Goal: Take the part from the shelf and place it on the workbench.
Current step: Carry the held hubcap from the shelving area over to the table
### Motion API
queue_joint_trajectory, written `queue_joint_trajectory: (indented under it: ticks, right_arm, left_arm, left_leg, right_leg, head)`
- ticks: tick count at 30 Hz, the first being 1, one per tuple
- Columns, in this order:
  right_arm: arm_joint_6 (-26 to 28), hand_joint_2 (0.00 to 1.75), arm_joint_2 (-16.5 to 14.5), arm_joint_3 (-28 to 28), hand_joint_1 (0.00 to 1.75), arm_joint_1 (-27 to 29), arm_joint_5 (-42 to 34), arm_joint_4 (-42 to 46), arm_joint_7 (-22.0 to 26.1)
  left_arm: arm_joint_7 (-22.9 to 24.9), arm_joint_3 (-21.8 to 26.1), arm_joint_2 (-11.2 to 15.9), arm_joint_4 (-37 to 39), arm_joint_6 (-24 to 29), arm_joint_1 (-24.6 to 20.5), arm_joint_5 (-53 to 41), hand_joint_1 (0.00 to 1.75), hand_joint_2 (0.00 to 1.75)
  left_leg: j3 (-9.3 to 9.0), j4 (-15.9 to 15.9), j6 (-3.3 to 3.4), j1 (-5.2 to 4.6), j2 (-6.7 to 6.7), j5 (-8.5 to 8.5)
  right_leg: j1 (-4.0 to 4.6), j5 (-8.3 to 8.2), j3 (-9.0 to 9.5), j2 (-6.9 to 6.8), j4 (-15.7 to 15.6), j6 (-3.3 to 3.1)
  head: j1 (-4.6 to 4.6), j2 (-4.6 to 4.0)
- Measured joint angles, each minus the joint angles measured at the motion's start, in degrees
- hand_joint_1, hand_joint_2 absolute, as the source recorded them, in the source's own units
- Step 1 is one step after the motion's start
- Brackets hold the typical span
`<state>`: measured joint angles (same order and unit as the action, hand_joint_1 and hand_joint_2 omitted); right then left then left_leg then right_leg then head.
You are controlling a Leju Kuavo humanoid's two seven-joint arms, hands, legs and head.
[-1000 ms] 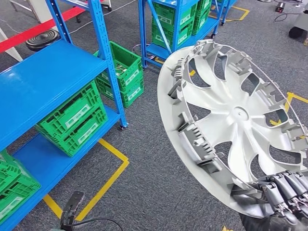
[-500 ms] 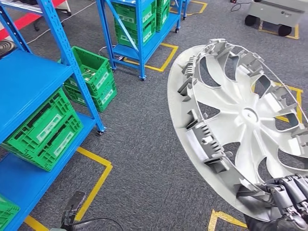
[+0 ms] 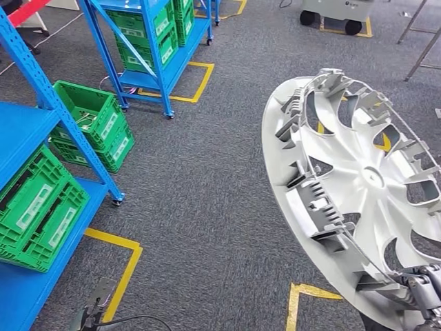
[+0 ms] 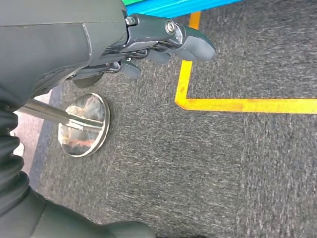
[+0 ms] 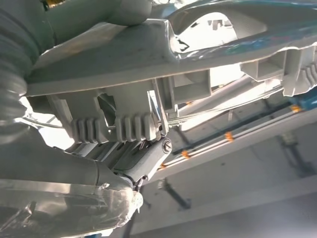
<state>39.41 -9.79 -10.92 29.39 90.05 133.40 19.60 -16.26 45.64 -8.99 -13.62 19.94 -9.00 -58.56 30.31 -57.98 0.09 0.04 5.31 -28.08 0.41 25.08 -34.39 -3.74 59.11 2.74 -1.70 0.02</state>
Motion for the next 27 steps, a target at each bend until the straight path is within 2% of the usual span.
queue_joint_trajectory:
  ticks: [2,3,4,6,7,8,9,10,11,12,13,15,17,18,19,21,22,23,24,25,26,27]
  right_arm:
    - [0.01,1.75,-0.17,0.13,1.75,0.47,0.00,0.41,-0.16]
    - [0.01,1.75,-0.25,0.19,1.75,0.67,0.00,0.62,-0.27]
    - [0.01,1.75,-0.30,0.22,1.75,0.81,-0.01,0.80,-0.40]
    - [0.00,1.75,-0.36,0.26,1.75,0.92,-0.03,1.01,-0.65]
    - [0.00,1.75,-0.37,0.27,1.75,0.98,-0.04,1.04,-0.75]
    - [0.01,1.75,-0.37,0.28,1.75,1.10,-0.04,1.05,-0.83]
    - [0.01,1.75,-0.37,0.29,1.75,1.25,-0.04,1.05,-0.87]
    - [0.01,1.75,-0.37,0.29,1.75,1.37,-0.05,1.06,-0.91]
    - [0.01,1.75,-0.37,0.29,1.75,1.48,-0.05,1.07,-0.94]
    - [0.01,1.75,-0.37,0.29,1.75,1.55,-0.06,1.07,-0.96]
    - [0.01,1.75,-0.37,0.30,1.75,1.58,-0.07,1.10,-0.98]
    - [0.00,1.75,-0.38,0.32,1.75,1.68,-0.08,1.22,-1.03]
    - [0.00,1.75,-0.39,0.39,1.75,1.88,-0.10,1.34,-1.11]
    - [0.00,1.75,-0.39,0.46,1.75,2.05,-0.10,1.42,-1.14]
    - [0.00,1.75,-0.40,0.55,1.75,2.18,-0.11,1.50,-1.15]
    - [0.00,1.75,-0.44,0.73,1.75,2.27,-0.11,1.63,-1.10]
    - [0.00,1.75,-0.48,0.81,1.75,2.25,-0.11,1.64,-1.05]
    - [0.00,1.75,-0.53,0.89,1.75,2.27,-0.11,1.65,-0.99]
    - [0.00,1.75,-0.59,0.96,1.75,2.35,-0.11,1.66,-0.92]
    - [0.00,1.75,-0.64,1.02,1.75,2.43,-0.11,1.67,-0.85]
    - [0.00,1.75,-0.72,1.08,1.75,2.48,-0.11,1.70,-0.75]
    - [0.00,1.75,-0.79,1.14,1.75,2.51,-0.11,1.76,-0.64]
  left_arm:
    - [-0.27,-0.40,-0.07,0.00,-0.66,0.01,-0.35,0.00,1.75]
    - [-0.43,-0.64,-0.10,0.00,-1.21,0.00,-0.63,0.00,1.75]
    - [-0.54,-0.93,-0.14,0.02,-1.88,0.01,-0.98,0.00,1.75]
    - [-0.51,-1.50,-0.20,0.11,-3.17,0.27,-1.54,0.00,1.75]
    - [-0.37,-1.76,-0.22,0.18,-3.71,0.51,-1.75,0.00,1.75]
    - [-0.23,-1.96,-0.22,0.23,-4.07,0.75,-1.90,0.00,1.75]
    - [-0.10,-2.12,-0.21,0.25,-4.29,0.93,-2.02,0.00,1.75]
    - [-0.05,-2.26,-0.18,0.26,-4.39,1.00,-2.10,0.00,1.75]
    - [-0.04,-2.37,-0.14,0.26,-4.46,1.01,-2.17,0.00,1.75]
    - [-0.04,-2.46,-0.11,0.26,-4.54,0.98,-2.20,0.00,1.75]
    - [-0.04,-2.56,-0.11,0.27,-4.58,0.96,-2.22,0.00,1.75]
    - [0.04,-2.76,-0.15,0.32,-4.70,1.00,-2.24,0.00,1.75]
    - [0.32,-3.04,-0.27,0.37,-4.85,0.98,-2.47,0.00,1.75]
    - [0.54,-3.21,-0.28,0.37,-4.95,0.90,-2.69,0.00,1.75]
    - [0.74,-3.41,-0.31,0.37,-5.06,0.82,-2.97,0.00,1.75]
    - [1.21,-3.83,-0.30,0.37,-5.38,0.89,-3.43,0.00,1.75]
    - [1.41,-4.01,-0.32,0.37,-5.56,1.02,-3.64,0.00,1.75]
    - [1.60,-4.20,-0.32,0.37,-5.71,1.13,-3.80,0.00,1.75]
    - [1.71,-4.37,-0.33,0.37,-5.82,1.16,-3.95,0.00,1.75]
    - [1.76,-4.58,-0.36,0.37,-5.91,1.12,-4.06,0.00,1.75]
    - [1.77,-4.77,-0.40,0.37,-5.96,1.03,-4.11,0.00,1.75]
    - [1.77,-4.92,-0.45,0.37,-5.99,0.93,-4.15,0.00,1.75]
  left_leg:
    - [-0.14,0.06,-0.56,0.19,0.64,-0.16]
    - [-0.02,-0.36,-0.83,0.30,0.09,-0.64]
    - [0.69,-2.05,-1.04,0.38,-1.16,-1.83]
    - [3.87,-8.76,-1.20,0.44,-3.93,-5.41]
    - [5.93,-12.81,-1.21,0.43,-4.70,-7.07]
    - [7.43,-15.48,-1.20,0.42,-4.94,-7.64]
    - [8.13,-16.31,-1.17,0.42,-5.05,-7.08]
    - [7.69,-14.79,-1.12,0.45,-5.20,-5.39]
    - [6.41,-11.60,-1.09,0.55,-5.66,-3.12]
    - [4.75,-7.78,-1.11,0.76,-7.01,-1.08]
    - [3.31,-4.41,-1.14,1.00,-8.47,0.22]
    - [2.02,-1.18,-1.05,1.20,-10.41,0.86]
    - [1.98,-0.91,-0.50,1.15,-9.34,0.89]
    - [1.92,-0.83,-0.13,1.17,-8.68,1.01]
    - [1.87,-0.74,0.24,1.18,-7.97,1.10]
    - [1.83,-0.67,0.78,0.96,-6.53,1.11]
    - [1.83,-0.67,0.93,0.81,-5.70,1.07]
    - [1.82,-0.68,0.97,0.70,-4.84,1.01]
    - [1.79,-0.68,0.99,0.63,-4.01,0.94]
    - [1.72,-0.69,0.98,0.59,-3.23,0.85]
    - [1.58,-0.69,0.91,0.57,-2.52,0.73]
    - [1.36,-0.68,0.76,0.50,-1.90,0.56]
  right_leg:
    - [0.01,-0.28,-0.25,1.40,-0.19,-0.79]
    - [-0.08,-0.43,-0.24,2.01,-0.40,-1.15]
    - [-0.24,-0.61,-0.19,2.63,-0.63,-1.50]
    - [-0.41,-0.79,-0.21,3.98,-0.81,-1.97]
    - [-0.42,-0.82,-0.27,4.78,-0.81,-2.10]
    - [-0.41,-0.85,-0.30,5.65,-0.81,-2.16]
    - [-0.42,-0.87,-0.30,6.56,-0.79,-2.14]
    - [-0.46,-0.92,-0.28,7.43,-0.77,-2.07]
    - [-0.53,-0.97,-0.26,8.28,-0.72,-1.93]
    - [-0.61,-1.01,-0.32,9.04,-0.61,-1.70]
    - [-0.61,-0.99,-0.56,9.81,-0.30,-1.41]
    - [-0.64,-1.08,-1.21,11.15,0.05,-0.72]
    - [-0.81,-1.35,-1.92,12.30,-0.06,-0.10]
    - [-0.81,-1.14,-2.28,11.79,0.28,0.11]
    - [-0.74,-0.34,-3.02,10.45,1.52,0.30]
    - [-0.54,3.16,-5.83,6.46,7.66,0.59]
    - [-0.55,5.10,-7.76,5.14,11.71,0.72]
    - [-0.57,6.36,-9.29,4.46,14.96,0.80]
    - [-0.59,6.60,-9.90,4.15,16.42,0.81]
    - [-0.59,5.78,-9.33,3.94,15.58,0.76]
    - [-0.57,4.17,-7.52,3.57,12.51,0.67]
    - [-0.49,2.48,-5.02,2.42,8.24,0.52]
  head:
    - [0.11,-0.01]
    - [0.17,-0.01]
    - [0.27,-0.02]
    - [0.53,-0.01]
    - [0.61,-0.01]
    - [0.65,-0.01]
    - [0.64,-0.02]
    - [0.65,-0.02]
    - [0.65,-0.02]
    - [0.65,-0.01]
    - [0.61,-0.01]
    - [0.58,0.00]
    - [0.60,-0.01]
    - [0.56,-0.01]
    - [0.38,-0.01]
    - [0.10,-0.01]
    - [0.04,-0.01]
    - [0.05,-0.01]
    - [0.05,-0.01]
    - [0.06,-0.01]
    - [0.05,0.00]
    - [0.05,-0.01]
